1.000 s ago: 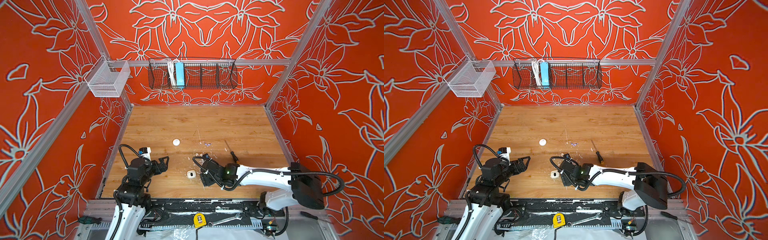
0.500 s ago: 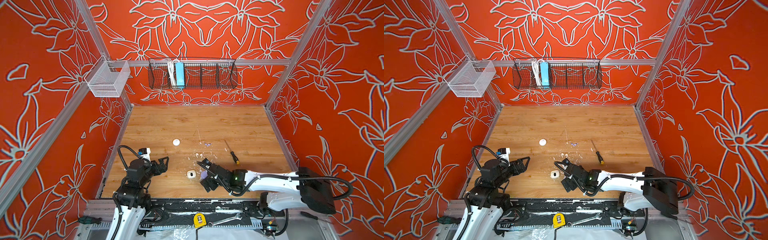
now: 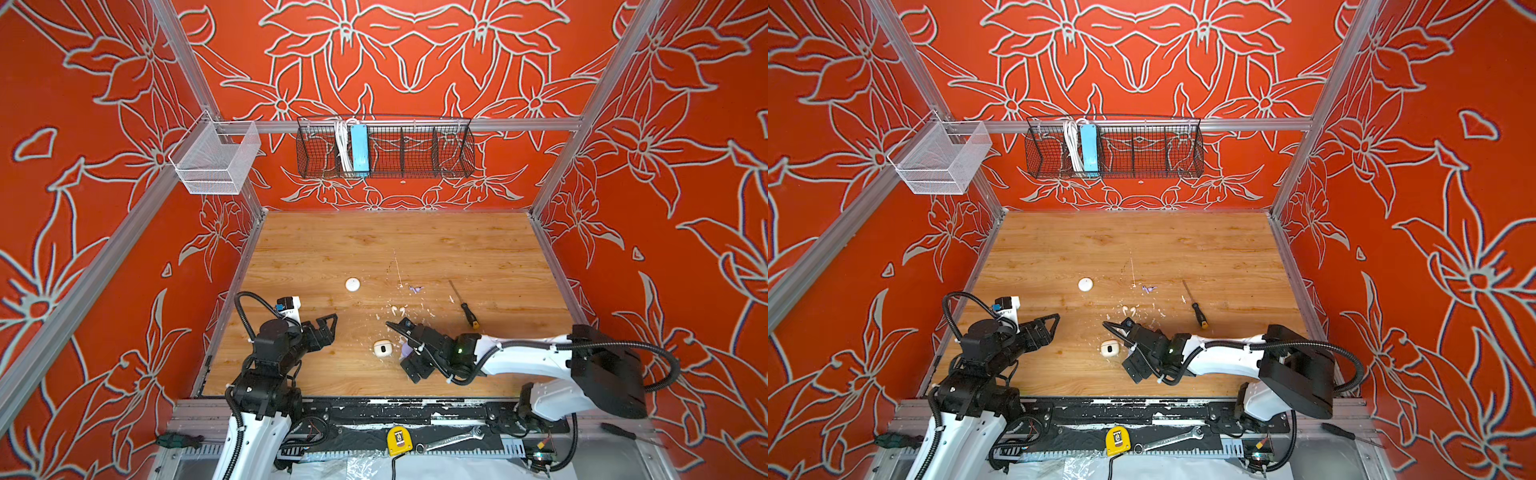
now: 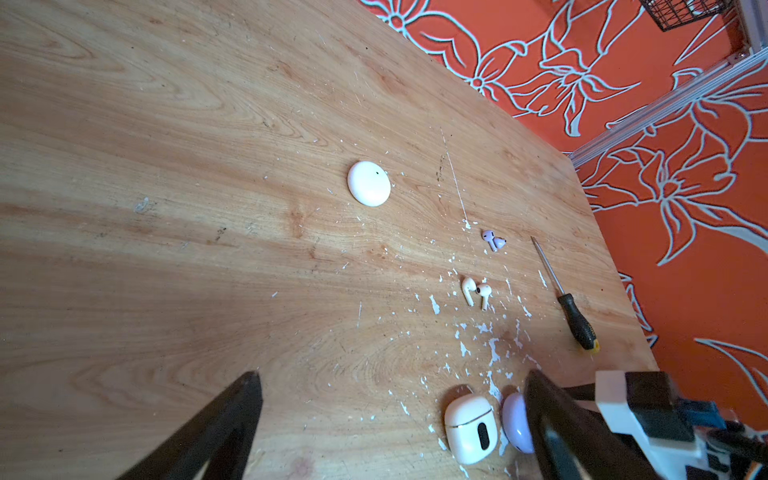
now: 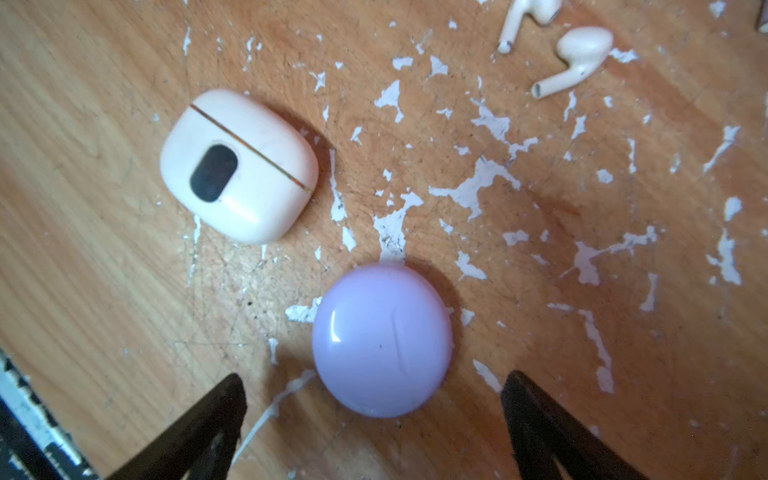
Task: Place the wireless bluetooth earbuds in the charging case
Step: 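Lower the open right gripper onto the lilac round case and close it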
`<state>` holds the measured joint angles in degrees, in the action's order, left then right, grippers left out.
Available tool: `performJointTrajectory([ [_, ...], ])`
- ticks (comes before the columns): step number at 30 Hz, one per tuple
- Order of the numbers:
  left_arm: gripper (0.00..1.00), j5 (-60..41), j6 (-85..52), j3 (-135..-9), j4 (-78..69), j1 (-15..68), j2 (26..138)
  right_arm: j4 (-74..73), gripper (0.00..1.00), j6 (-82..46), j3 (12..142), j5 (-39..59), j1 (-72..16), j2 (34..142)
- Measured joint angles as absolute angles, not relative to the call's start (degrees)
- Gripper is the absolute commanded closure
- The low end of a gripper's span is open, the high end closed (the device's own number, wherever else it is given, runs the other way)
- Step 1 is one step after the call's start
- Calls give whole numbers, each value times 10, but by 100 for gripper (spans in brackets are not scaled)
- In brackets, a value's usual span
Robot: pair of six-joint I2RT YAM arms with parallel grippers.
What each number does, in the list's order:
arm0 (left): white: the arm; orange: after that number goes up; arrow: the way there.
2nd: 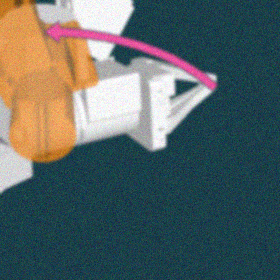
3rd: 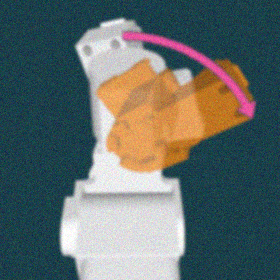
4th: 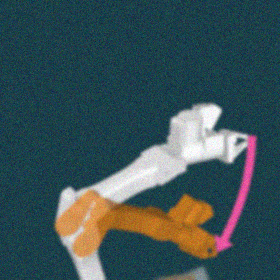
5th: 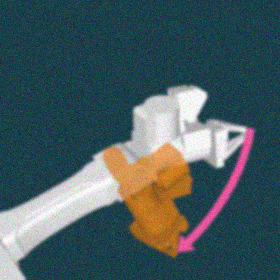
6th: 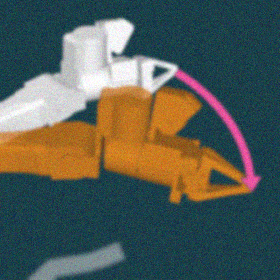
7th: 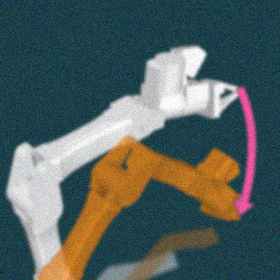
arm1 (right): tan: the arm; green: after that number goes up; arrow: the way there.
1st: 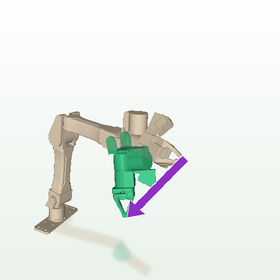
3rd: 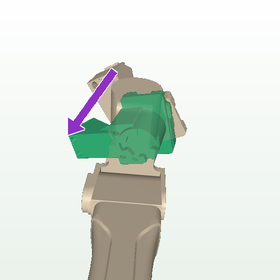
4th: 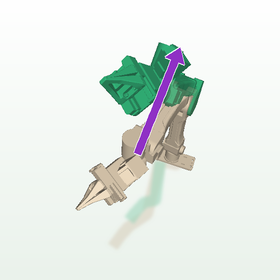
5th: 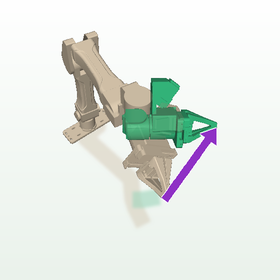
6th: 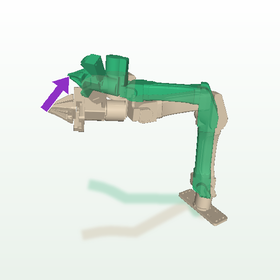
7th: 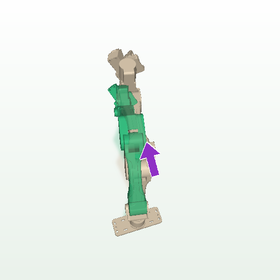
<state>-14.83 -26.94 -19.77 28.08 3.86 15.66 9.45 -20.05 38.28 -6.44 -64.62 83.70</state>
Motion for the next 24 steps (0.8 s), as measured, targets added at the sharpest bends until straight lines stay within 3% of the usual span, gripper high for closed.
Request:
performJointTrajectory([
  [2,3,-148,-269,-198,281,39,156,96,4,-201,394,-57,-641,851],
  [8,3,-148,-270,-198,281,39,154,102,24,-197,416,-49,-637,883],
  [20,3,-148,-270,-197,282,39,152,105,31,-196,423,-39,-636,888],
  [24,3,-148,-270,-197,282,39,151,107,39,-196,424,-36,-636,888],
])
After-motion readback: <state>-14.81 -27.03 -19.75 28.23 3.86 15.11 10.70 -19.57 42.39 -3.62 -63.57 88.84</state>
